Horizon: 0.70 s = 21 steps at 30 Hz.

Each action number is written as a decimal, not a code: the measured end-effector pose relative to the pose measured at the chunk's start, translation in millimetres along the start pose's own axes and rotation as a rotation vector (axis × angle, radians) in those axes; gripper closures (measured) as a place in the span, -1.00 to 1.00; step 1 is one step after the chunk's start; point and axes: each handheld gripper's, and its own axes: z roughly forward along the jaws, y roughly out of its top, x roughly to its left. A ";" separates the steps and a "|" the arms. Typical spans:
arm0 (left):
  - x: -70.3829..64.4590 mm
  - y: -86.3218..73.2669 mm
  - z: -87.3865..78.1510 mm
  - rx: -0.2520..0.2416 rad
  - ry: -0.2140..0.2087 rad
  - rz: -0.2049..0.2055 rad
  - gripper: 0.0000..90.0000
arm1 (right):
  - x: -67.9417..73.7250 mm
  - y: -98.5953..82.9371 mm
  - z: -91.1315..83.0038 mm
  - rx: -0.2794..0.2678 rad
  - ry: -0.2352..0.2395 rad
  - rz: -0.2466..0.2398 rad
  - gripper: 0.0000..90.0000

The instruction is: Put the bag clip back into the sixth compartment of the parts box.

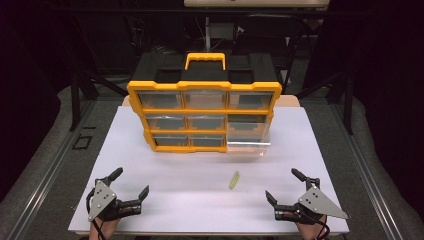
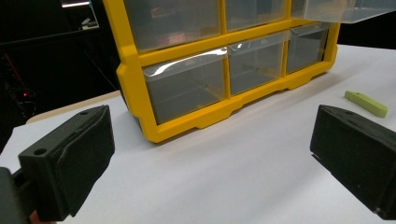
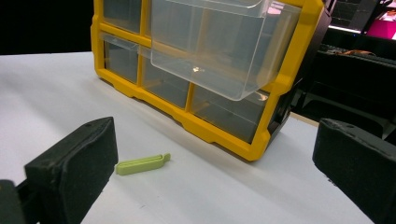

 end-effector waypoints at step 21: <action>-20.6 3.8 22.8 0.067 -0.058 0.010 -1.00 | -3.0 -1.1 4.8 0.029 0.000 -0.005 -1.00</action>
